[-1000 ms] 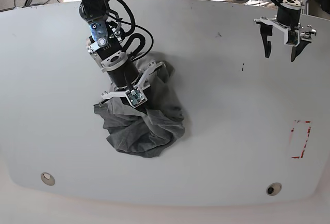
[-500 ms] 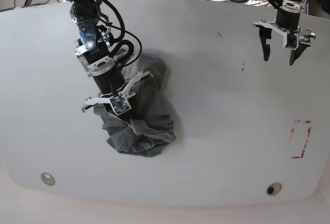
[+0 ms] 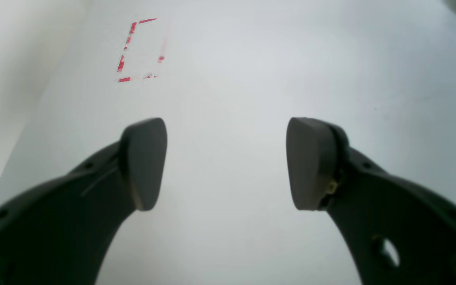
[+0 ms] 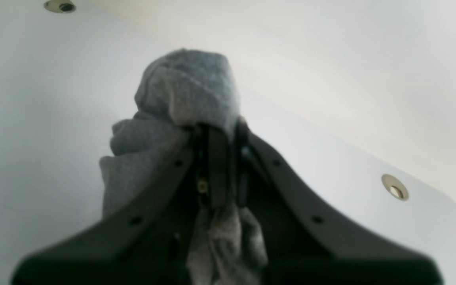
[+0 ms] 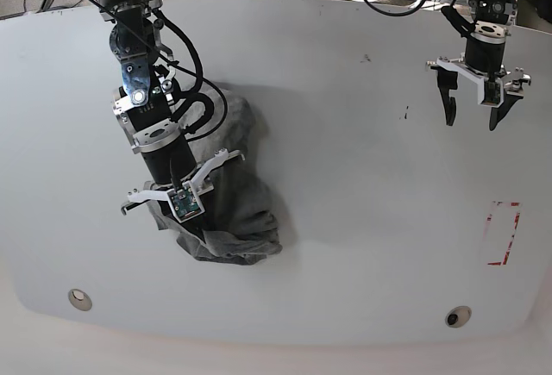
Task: Fold the T-shirt properly
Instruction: 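Lift the gripped shirt with the right gripper and drag it outward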
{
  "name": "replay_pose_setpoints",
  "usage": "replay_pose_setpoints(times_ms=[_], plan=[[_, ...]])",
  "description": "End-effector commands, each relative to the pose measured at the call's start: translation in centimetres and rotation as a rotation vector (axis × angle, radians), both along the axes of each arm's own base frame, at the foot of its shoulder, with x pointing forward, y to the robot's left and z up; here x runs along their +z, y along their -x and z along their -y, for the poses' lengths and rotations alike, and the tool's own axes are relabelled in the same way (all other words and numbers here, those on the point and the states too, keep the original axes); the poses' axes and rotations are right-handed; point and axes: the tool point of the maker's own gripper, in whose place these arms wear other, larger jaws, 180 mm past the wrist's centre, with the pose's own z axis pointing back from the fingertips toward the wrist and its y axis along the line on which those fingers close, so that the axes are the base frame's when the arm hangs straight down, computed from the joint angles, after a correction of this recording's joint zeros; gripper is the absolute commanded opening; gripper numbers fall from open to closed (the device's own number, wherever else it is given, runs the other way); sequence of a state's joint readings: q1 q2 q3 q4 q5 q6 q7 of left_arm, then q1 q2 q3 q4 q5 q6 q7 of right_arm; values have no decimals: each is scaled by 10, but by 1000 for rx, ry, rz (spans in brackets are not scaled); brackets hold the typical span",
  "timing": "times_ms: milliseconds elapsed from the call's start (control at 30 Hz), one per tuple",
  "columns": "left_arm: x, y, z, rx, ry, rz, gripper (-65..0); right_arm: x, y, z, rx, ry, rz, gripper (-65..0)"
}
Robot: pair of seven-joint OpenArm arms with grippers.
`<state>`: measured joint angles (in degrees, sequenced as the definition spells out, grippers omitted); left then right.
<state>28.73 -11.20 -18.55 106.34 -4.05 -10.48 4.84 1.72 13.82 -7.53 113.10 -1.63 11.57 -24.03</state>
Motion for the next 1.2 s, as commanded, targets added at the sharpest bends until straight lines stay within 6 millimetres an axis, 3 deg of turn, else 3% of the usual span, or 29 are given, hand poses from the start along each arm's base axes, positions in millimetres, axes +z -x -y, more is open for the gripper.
replay_pose_setpoints(times_ms=[0,100,167,433,500,767,833,1167], plan=[[14,-11,4,-16,1,55,-203,24,-7,2,-2,-15,84,-645],[13,-21,12,-26,20,54,-204,27,-11,5,-9,-14,91,-645],[6,-36,38,-73,65,35,-204,34,-16,7,-16,-15,109,-647],[1,-50,71,-136,116,30,-207,58,-27,7,-17,-20,166,-647],[-2,-44,73,-143,118,35,-209,88,-35,-3,6,-31,235,-645],[-1,-43,74,-147,126,61,-209,129,-46,-10,21,-40,328,-646],[1,-45,73,-151,128,60,-209,149,-53,-8,14,-42,372,-647],[0,-51,81,-172,127,55,-208,193,-61,4,-16,-43,468,-649]])
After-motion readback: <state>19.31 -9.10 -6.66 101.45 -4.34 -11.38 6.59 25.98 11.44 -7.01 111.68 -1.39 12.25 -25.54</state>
